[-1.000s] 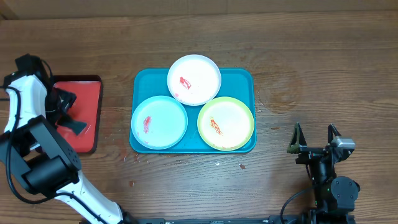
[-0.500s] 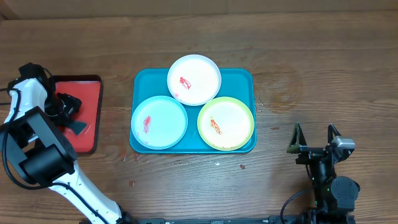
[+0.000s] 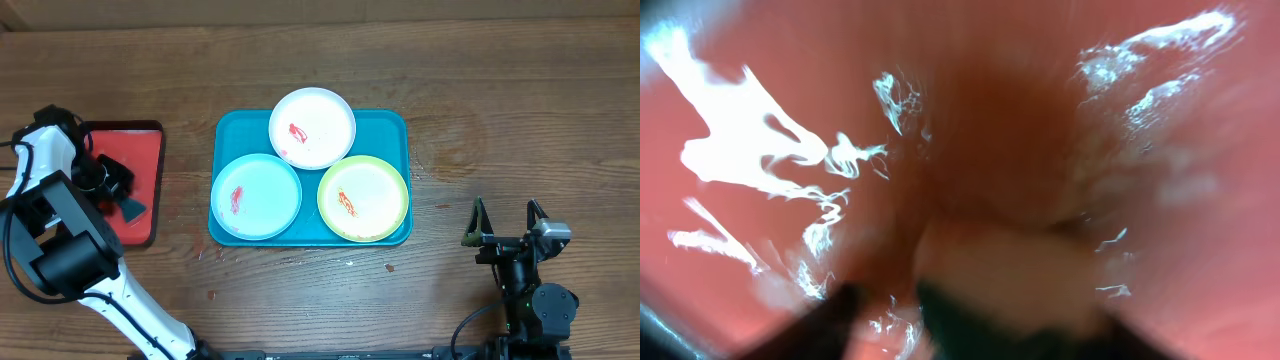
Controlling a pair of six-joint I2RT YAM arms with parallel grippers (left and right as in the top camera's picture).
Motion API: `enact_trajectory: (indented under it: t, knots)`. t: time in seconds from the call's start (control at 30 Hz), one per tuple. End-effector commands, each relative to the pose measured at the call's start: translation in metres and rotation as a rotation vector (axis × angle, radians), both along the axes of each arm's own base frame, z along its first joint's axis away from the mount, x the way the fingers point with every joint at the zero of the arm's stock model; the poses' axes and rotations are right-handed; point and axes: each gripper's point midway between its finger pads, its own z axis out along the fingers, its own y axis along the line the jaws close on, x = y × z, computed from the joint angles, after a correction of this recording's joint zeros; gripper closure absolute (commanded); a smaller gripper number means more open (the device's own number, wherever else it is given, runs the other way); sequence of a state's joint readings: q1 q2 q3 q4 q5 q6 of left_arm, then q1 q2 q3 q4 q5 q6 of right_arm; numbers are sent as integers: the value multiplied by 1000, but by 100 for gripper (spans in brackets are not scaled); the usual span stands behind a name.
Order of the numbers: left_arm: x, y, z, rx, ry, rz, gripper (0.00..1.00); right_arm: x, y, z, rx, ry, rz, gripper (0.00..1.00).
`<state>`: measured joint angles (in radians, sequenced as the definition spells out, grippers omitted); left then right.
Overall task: Clean dirty plates on tray and stack at the side
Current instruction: 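Grasp the green-and-yellow sponge in the soapy water with the left gripper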
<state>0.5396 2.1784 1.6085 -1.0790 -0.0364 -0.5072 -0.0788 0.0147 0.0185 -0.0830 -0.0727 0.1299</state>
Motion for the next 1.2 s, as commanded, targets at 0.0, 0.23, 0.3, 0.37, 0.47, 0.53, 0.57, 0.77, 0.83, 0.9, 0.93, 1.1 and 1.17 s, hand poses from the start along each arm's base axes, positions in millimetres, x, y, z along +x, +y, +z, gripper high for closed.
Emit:
enact_trajectory:
  t: [0.0,0.23,0.3,0.37,0.47,0.53,0.57,0.77,0.83,0.9,0.93,1.1,1.17]
  knots:
    - [-4,-25,-9,-147,8,-84,0,0,-3,-2,-7,-4,-13,0]
    - [-13,-41,-5,-227,34,-103,17,0,-3,-2,-7,-4,-13,0]
    - [-11,-39,-6,-221,26,-103,32,0,-3,-2,-7,-4,-13,0]
    - [-9,-38,-7,-214,15,-104,51,0,-3,-2,-7,-4,-13,0]
    - [-6,-36,-7,-207,4,-105,82,0,-3,-2,-7,-4,-13,0]
    - [-4,-35,-8,-201,-4,-105,96,0,-3,-2,-7,-4,-13,0]
    - [-3,-34,-8,-200,-6,-105,96,0,-3,-2,-7,-4,-13,0]
    - [5,-29,-9,-176,-38,-109,45,0,-3,-2,-7,-4,-13,0]
    - [11,-26,-10,-160,-61,-112,0,0,-3,-2,-7,-4,-13,0]
    - [16,-23,-11,-147,-82,-114,0,0,-3,-2,-7,-4,-13,0]
    - [19,-21,-11,-139,-93,-115,0,0,-3,-2,-7,-4,-13,0]
    - [35,-8,-12,-77,-153,-123,0,0,-3,-2,-7,-4,-13,0]
    - [37,2,-13,-23,-150,-126,0,0,-3,-2,-7,-4,-13,0]
